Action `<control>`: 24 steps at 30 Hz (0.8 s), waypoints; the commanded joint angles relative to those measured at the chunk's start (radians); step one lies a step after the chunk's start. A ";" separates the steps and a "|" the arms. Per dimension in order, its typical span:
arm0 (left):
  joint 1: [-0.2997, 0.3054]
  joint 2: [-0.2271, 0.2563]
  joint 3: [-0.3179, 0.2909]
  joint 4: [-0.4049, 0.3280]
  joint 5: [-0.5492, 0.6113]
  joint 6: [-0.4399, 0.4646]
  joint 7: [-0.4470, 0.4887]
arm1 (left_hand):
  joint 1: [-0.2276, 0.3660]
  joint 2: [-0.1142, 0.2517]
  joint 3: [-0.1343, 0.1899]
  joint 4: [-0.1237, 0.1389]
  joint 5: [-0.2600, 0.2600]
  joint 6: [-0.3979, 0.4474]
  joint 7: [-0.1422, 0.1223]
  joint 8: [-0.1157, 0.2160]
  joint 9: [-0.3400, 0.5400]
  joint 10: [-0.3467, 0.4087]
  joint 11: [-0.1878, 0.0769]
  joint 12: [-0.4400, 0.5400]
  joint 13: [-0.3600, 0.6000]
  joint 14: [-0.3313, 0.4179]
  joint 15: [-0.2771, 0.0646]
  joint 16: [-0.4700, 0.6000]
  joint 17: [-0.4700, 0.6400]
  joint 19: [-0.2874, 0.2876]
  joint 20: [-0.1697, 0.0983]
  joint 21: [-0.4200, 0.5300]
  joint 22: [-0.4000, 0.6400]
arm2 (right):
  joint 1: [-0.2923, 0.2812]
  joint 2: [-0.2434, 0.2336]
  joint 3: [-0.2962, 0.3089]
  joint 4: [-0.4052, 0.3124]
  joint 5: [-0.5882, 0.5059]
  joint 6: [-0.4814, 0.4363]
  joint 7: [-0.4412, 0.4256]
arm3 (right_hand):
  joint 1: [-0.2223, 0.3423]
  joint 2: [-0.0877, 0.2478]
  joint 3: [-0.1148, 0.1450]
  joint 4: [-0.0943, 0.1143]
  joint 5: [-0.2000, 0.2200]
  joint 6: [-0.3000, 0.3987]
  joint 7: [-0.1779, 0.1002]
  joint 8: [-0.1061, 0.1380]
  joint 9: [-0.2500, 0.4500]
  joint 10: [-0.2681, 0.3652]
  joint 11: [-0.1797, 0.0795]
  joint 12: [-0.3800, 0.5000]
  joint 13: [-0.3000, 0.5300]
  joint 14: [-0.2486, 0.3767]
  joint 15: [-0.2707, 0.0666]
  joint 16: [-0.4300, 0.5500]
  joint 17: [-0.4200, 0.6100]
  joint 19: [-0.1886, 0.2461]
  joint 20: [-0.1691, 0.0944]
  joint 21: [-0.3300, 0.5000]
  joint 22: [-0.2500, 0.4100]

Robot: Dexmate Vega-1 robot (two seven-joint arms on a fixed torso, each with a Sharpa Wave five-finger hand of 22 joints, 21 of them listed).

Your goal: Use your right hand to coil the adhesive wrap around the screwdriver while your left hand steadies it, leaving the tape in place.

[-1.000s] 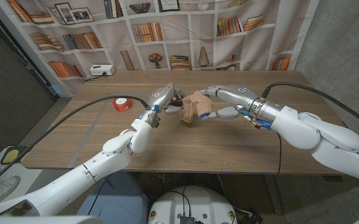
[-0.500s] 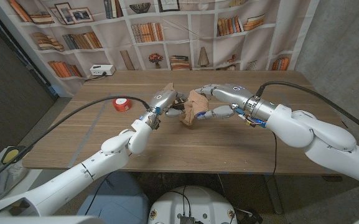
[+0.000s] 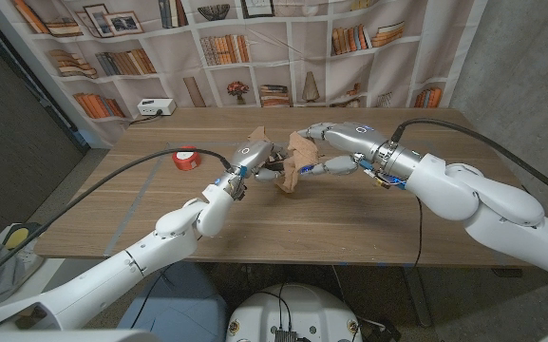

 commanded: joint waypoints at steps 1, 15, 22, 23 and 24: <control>-0.006 -0.001 0.030 -0.009 0.046 -0.009 -0.022 | 0.203 0.206 0.023 0.017 0.004 0.021 0.002 0.007 0.020 0.009 -0.004 -0.002 0.002 0.025 -0.012 0.007 0.004 0.004 -0.003 0.006 0.002 | 0.016 -0.006 0.013 0.019 0.002 0.010 -0.009 | 0.008 0.043 -0.007 -0.004 0.003 0.010 -0.003 0.004 0.005 0.005 -0.003 -0.003 0.005 0.001 -0.137 -0.006 -0.001 0.017 0.025 0.005 -0.001; 0.008 -0.011 0.026 0.000 0.040 -0.016 -0.006 | 0.202 0.205 0.023 0.017 0.005 0.020 0.003 0.005 0.021 0.011 -0.006 -0.003 0.001 0.026 -0.013 0.006 0.004 0.003 -0.003 0.012 0.003 | 0.081 0.003 -0.029 0.056 -0.016 0.012 0.002 | 0.011 0.046 -0.006 -0.005 0.002 0.013 0.002 0.004 0.005 0.006 0.003 -0.005 0.005 0.008 -0.134 -0.007 -0.004 0.060 -0.017 0.018 0.002; 0.004 -0.003 0.027 0.012 0.021 -0.044 -0.020 | 0.202 0.205 0.023 0.018 0.005 0.020 0.004 0.004 0.022 0.010 -0.007 -0.003 0.001 0.027 -0.013 0.007 0.004 0.002 -0.003 0.015 0.003 | 0.121 0.016 -0.060 0.084 -0.013 0.009 0.013 | 0.011 0.046 -0.006 -0.005 0.002 0.013 0.001 0.003 0.005 0.005 0.002 -0.006 0.005 0.008 -0.135 -0.008 -0.004 0.053 -0.021 0.014 0.003; 0.004 -0.003 0.027 0.013 0.020 -0.044 -0.020 | 0.202 0.205 0.023 0.018 0.005 0.021 0.002 0.005 0.022 0.010 -0.007 -0.003 0.001 0.027 -0.013 0.007 0.004 0.002 -0.003 0.015 0.003 | 0.126 0.018 -0.064 0.089 -0.012 0.009 0.012 | 0.011 0.047 -0.006 -0.005 0.002 0.013 0.000 0.003 0.005 0.005 0.002 -0.006 0.005 0.008 -0.134 -0.008 -0.004 0.052 -0.020 0.013 0.003; 0.004 -0.003 0.026 0.014 0.020 -0.044 -0.021 | 0.202 0.205 0.023 0.017 0.005 0.021 0.003 0.005 0.022 0.010 -0.008 -0.003 0.002 0.027 -0.014 0.007 0.004 0.002 -0.003 0.015 0.003 | 0.129 0.020 -0.067 0.091 -0.012 0.008 0.012 | 0.011 0.046 -0.006 -0.005 0.002 0.013 0.000 0.003 0.005 0.005 0.003 -0.007 0.005 0.007 -0.134 -0.009 -0.004 0.052 -0.020 0.013 0.003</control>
